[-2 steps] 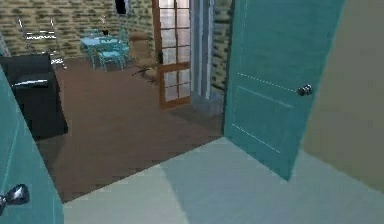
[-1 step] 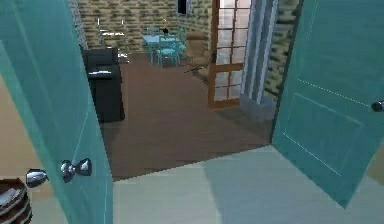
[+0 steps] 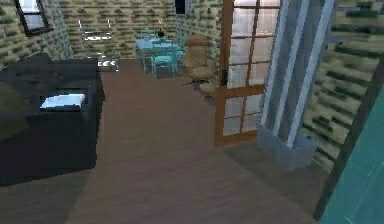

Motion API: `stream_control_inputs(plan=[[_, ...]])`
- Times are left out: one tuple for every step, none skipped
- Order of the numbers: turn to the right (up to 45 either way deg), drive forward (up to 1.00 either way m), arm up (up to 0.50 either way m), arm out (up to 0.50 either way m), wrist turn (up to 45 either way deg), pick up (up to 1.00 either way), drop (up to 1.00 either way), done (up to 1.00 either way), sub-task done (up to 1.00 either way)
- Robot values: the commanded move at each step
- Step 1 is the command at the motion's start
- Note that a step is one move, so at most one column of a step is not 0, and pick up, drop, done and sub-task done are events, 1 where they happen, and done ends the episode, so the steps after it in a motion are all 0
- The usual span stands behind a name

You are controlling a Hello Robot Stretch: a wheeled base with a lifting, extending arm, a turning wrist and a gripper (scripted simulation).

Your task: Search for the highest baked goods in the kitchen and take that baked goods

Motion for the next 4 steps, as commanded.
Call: stream_control_inputs(plan=[[0.0, 1.0, 0.0, 0.0, 0.0, 0.0, 0.0, 0.0, 0.0], [-3.0, 0.0, 0.0, 0.0, 0.0, 0.0, 0.0, 0.0, 0.0], [0.0, 1.0, 0.0, 0.0, 0.0, 0.0, 0.0, 0.0, 0.0], [-12.0, 0.0, 0.0, 0.0, 0.0, 0.0, 0.0, 0.0, 0.0]])
